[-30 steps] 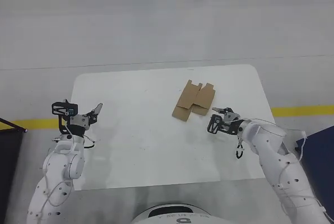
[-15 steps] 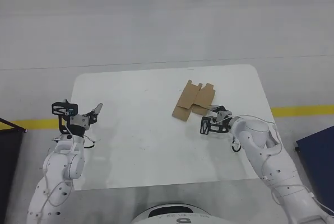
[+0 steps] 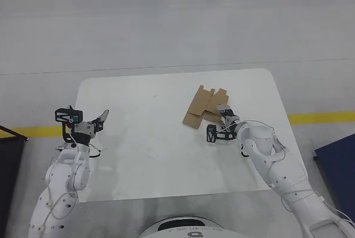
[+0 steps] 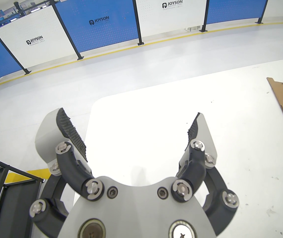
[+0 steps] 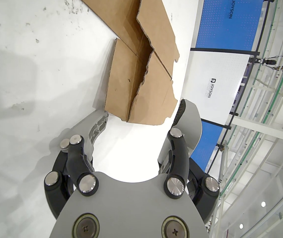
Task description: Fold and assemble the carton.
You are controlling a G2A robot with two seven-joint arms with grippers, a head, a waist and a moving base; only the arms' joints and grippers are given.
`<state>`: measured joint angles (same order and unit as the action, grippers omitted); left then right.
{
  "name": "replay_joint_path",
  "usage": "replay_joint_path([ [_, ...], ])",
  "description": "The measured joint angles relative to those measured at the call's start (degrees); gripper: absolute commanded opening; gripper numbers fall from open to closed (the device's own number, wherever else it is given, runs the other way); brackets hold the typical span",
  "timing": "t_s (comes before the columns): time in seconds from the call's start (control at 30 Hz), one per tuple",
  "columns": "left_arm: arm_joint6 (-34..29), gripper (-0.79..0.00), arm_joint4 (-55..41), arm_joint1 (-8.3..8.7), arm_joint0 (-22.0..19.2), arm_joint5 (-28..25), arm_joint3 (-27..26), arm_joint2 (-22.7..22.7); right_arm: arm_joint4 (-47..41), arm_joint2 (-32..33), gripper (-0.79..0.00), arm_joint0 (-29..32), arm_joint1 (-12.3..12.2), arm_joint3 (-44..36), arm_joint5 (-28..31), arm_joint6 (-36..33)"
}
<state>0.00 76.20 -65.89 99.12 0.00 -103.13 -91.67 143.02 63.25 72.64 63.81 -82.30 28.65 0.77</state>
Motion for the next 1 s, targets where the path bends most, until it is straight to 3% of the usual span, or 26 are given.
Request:
replay_joint_path([
  [0.07, 0.0, 0.000, 0.0, 0.00, 0.0, 0.0, 0.0, 0.0, 0.1, -0.4, -0.234, -0.3, 0.1, 0.1, -0.4, 0.2],
  [0.17, 0.0, 0.000, 0.0, 0.00, 0.0, 0.0, 0.0, 0.0, -0.5, -0.4, -0.409, -0.2, 0.2, -0.2, -2.1, 0.7],
  [0.23, 0.0, 0.000, 0.0, 0.00, 0.0, 0.0, 0.0, 0.0, -0.7, -0.1, -0.434, 0.1, 0.3, -0.4, -4.0, 0.2],
  [0.43, 0.0, 0.000, 0.0, 0.00, 0.0, 0.0, 0.0, 0.0, 0.5, -0.8, -0.453, 0.2, 0.6, 0.3, -7.3, -2.0],
  [0.7, 0.0, 0.000, 0.0, 0.00, 0.0, 0.0, 0.0, 0.0, 2.7, -3.2, -0.419, -1.5, 1.4, 2.6, -9.6, -3.9],
  [0.77, 0.0, 0.000, 0.0, 0.00, 0.0, 0.0, 0.0, 0.0, 3.3, -4.1, -0.493, -2.2, 1.7, 3.7, -11.6, -4.3],
  [0.9, 0.0, 0.000, 0.0, 0.00, 0.0, 0.0, 0.0, 0.0, 3.5, -5.3, -0.785, -3.7, 2.3, 6.2, -14.2, -3.9],
  [1.0, 0.0, 0.000, 0.0, 0.00, 0.0, 0.0, 0.0, 0.0, 4.2, -6.1, -0.785, -4.6, 2.7, 7.5, -15.3, -3.4],
])
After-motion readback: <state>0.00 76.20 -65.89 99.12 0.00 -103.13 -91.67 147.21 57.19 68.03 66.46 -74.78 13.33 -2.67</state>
